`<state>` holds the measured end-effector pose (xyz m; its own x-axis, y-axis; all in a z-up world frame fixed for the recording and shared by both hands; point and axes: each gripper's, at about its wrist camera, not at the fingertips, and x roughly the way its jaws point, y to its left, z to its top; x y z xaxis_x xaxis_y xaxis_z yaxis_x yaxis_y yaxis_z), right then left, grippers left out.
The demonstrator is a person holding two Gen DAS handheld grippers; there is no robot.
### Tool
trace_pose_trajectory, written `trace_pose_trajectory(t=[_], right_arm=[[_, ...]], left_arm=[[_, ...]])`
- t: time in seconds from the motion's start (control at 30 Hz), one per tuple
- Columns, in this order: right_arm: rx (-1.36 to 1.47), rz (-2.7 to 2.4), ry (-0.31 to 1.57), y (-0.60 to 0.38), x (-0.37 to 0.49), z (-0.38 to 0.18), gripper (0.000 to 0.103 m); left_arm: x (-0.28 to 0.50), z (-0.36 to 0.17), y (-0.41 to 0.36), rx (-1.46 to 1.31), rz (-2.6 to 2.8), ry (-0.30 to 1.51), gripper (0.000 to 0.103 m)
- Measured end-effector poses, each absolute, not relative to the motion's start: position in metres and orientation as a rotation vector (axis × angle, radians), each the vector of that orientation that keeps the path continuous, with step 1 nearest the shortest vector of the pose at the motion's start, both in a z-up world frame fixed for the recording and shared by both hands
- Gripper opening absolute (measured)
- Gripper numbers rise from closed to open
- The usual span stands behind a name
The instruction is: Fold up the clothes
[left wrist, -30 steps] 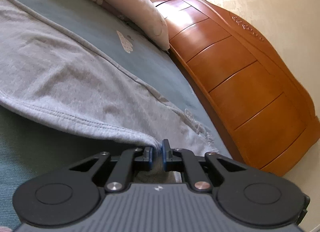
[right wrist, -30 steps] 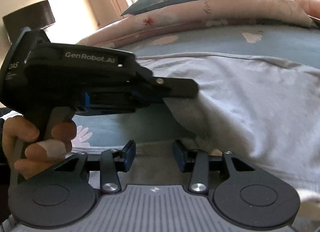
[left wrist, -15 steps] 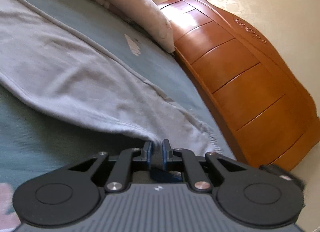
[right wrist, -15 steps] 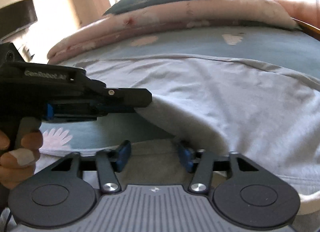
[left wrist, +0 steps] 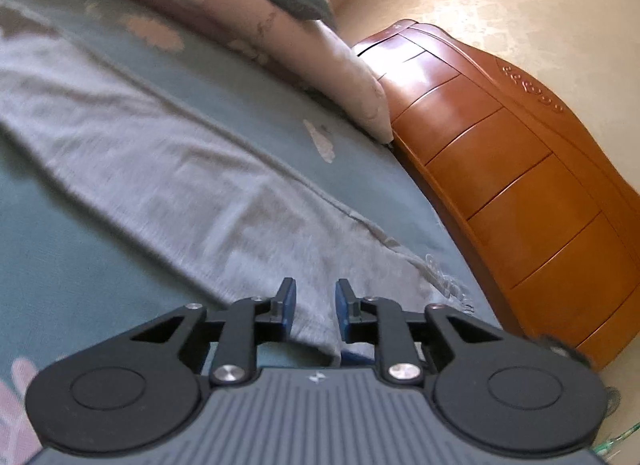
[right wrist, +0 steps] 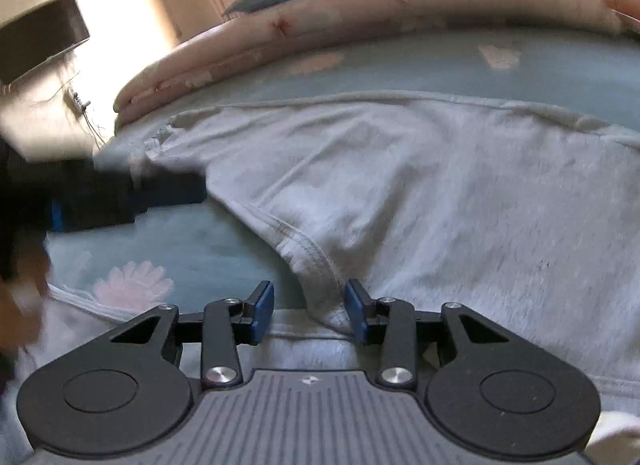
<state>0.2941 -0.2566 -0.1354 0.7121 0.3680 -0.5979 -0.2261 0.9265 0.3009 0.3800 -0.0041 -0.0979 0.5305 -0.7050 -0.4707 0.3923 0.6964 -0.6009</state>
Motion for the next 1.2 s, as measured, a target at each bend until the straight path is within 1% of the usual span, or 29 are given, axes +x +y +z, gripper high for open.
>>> trace_pose_trajectory(t=[0.1,0.23,0.33,0.43,0.6,0.63,0.67,0.73,0.83,0.93,1.07,1.2], right_arm=[[0.215,0.331,0.703,-0.259,0.285,-0.125,0.045],[0.237,0.319,0.687,-0.267,0.275,-0.113,0.045],[0.244,0.333,0.684,-0.271,0.259,-0.112,0.045],[0.253,0.309,0.697,-0.282,0.245,-0.116,0.045],[0.306,0.236,0.701,-0.298,0.227,-0.121,0.048],[0.324,0.225,0.701,-0.301,0.224,-0.121,0.048],[0.341,0.214,0.701,-0.304,0.220,-0.122,0.049],[0.375,0.195,0.697,-0.307,0.213,-0.124,0.050],[0.397,0.180,0.699,-0.307,0.205,-0.128,0.051],[0.404,0.173,0.705,-0.307,0.196,-0.129,0.052],[0.403,0.165,0.713,-0.307,0.194,-0.130,0.053],[0.410,0.164,0.721,-0.312,0.195,-0.135,0.054]], left_arm=[[0.391,-0.100,-0.026,-0.430,-0.694,0.764,0.021],[0.400,-0.114,-0.062,-0.388,-0.755,0.824,0.021],[0.400,-0.127,-0.072,-0.294,-0.694,0.865,0.022],[0.405,-0.135,-0.052,-0.282,-0.611,0.881,0.023],[0.405,-0.119,-0.019,-0.251,-0.470,0.885,0.022],[0.403,-0.114,-0.018,-0.235,-0.461,0.875,0.025],[0.401,-0.109,-0.019,-0.222,-0.454,0.859,0.033],[0.397,-0.099,-0.022,-0.199,-0.442,0.828,0.042],[0.398,-0.088,-0.035,-0.174,-0.455,0.774,0.043],[0.411,-0.087,-0.049,-0.135,-0.449,0.731,0.047],[0.436,-0.106,-0.055,-0.137,-0.427,0.786,0.048],[0.443,-0.124,-0.033,-0.121,-0.348,0.826,0.048]])
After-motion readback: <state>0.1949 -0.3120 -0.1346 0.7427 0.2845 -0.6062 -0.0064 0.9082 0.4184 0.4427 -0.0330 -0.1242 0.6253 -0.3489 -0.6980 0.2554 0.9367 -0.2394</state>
